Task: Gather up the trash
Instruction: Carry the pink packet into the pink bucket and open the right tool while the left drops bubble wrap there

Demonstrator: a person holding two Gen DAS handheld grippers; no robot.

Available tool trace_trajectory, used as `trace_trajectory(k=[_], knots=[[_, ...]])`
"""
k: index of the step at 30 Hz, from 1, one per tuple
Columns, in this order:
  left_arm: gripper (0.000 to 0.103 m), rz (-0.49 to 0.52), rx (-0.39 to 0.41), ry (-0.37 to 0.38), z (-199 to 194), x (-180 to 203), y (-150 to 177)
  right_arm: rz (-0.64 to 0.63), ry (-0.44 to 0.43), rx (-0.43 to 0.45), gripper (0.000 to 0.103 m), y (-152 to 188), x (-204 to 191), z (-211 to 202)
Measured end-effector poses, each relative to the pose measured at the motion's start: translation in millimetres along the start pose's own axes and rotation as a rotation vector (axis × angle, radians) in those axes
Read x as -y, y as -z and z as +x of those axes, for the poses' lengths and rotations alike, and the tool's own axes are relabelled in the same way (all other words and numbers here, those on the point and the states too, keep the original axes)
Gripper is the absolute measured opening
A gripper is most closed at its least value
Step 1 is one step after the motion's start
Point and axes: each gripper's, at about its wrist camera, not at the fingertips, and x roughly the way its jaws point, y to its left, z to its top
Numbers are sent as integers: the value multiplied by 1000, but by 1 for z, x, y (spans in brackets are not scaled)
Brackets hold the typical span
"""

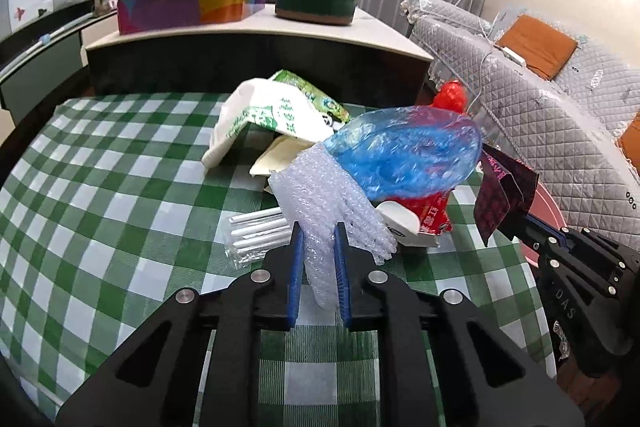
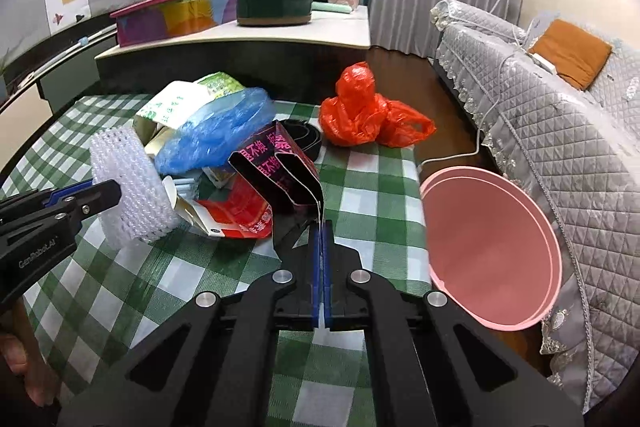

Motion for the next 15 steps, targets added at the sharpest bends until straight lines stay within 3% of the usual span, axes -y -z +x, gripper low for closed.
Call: trace_trajectory(k=[15], knots=[[14,58,80,11,-34,14,0,64,42,59,1,-3,25,-41]])
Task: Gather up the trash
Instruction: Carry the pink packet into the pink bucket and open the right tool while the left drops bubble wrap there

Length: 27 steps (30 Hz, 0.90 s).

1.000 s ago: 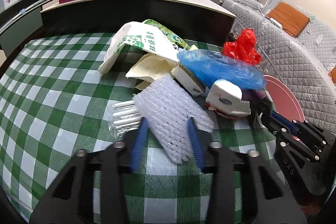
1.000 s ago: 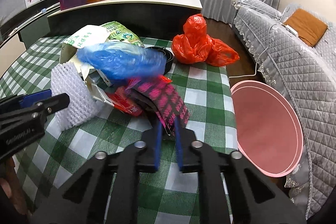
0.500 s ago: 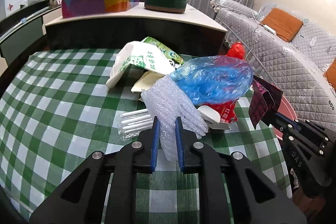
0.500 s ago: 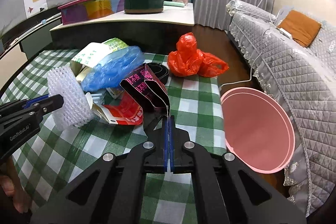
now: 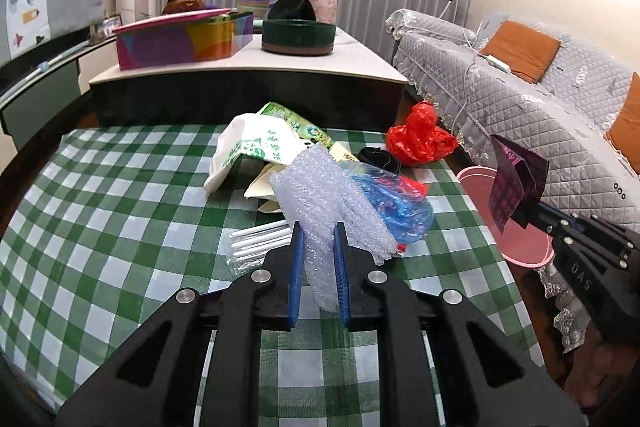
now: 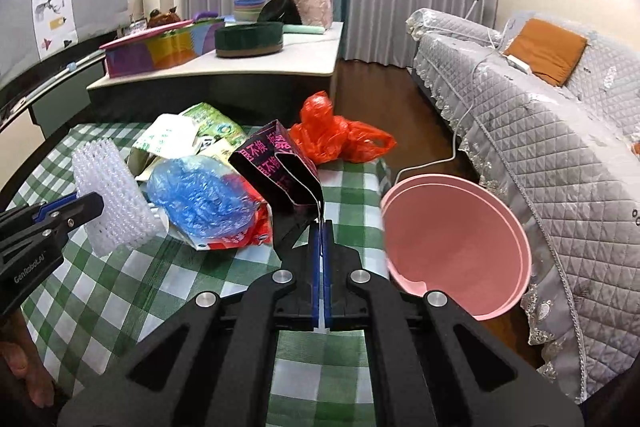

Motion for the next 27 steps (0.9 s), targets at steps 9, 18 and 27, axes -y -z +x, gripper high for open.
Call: trace_trajectory(k=[9,18,27], knots=[[14,51,30,35,-14,23,-11,81,41,46,1,-13,36,-24],[14,104,74,124,-20,71,-37,153,79,83,1,-38,86,-54],[14,131,84,185,-3,115,-60,157,143,127,1,-64,141,-60]])
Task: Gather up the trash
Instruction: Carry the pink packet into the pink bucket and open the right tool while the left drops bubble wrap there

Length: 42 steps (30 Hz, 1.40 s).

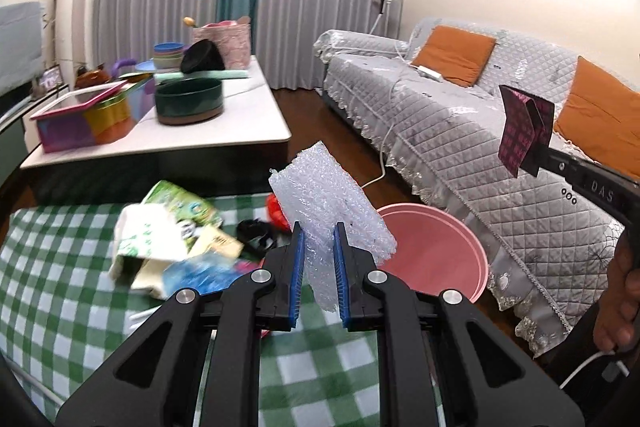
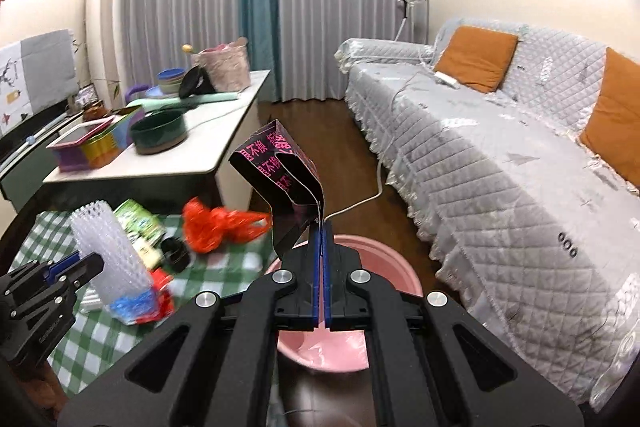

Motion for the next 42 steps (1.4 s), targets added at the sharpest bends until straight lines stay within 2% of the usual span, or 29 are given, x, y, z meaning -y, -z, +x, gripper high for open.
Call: trace_trajectory(k=[4,8,12,25,42], knots=[[14,15,-6,20,15,16,-6,60,27,8,1,2,27,13],[14,40,-20,38,34,31,-7,129,33,-26,1,13,47,30],[14,51,-45,61,54,44,-7,140,43,-37,1,13,58,42],[14,95,-101,133,105,79,-3,150,24,-95,1,18,57,72],[14,106,-138,156,143,90,0,154,48,-133,1,23,58,93]])
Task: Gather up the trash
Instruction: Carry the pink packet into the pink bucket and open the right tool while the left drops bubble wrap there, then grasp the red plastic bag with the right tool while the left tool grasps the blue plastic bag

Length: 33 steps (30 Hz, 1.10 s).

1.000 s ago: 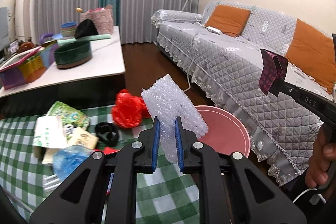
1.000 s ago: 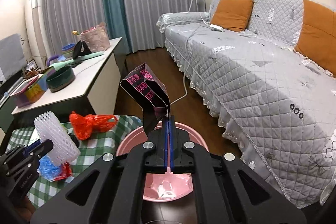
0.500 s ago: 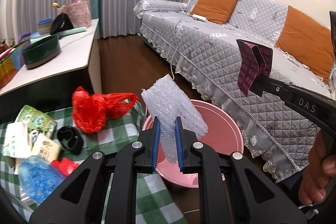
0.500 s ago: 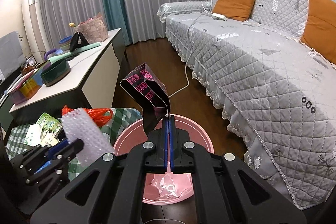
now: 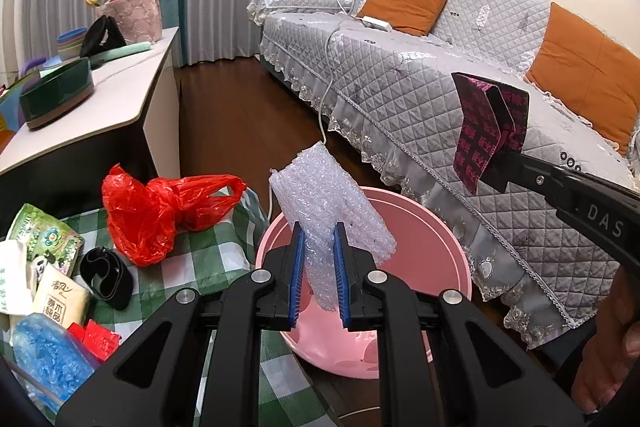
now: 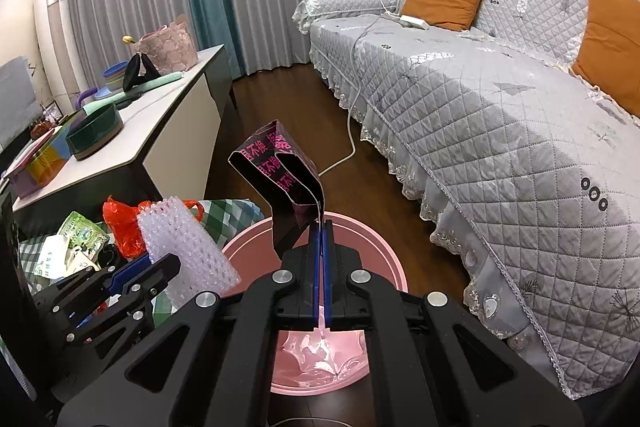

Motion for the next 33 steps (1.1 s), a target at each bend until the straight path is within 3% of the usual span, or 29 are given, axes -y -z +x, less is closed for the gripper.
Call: trace_trajectory(k=[8,11,13,15,24,33], knots=[[14,1,-9,8,9,-1,-3,-4,9,-3,2,1,0,3],[22,-1,-23,25,13,-1,-4,-7,21,-14,8,1,1,5],[31,-9,-35,30,15,-2,-4,-4,24,-22,27,2,1,7],[31,-17,-38,27,15,-4,-4,-2,35,-23,41,3,2,8],[31,-35,-22,12,-5,-12,-6,8,37,-10,41,2,1,6],[31,-68,16,-20,-56,-38,3,-5,15,16,41,2,-14,-6]])
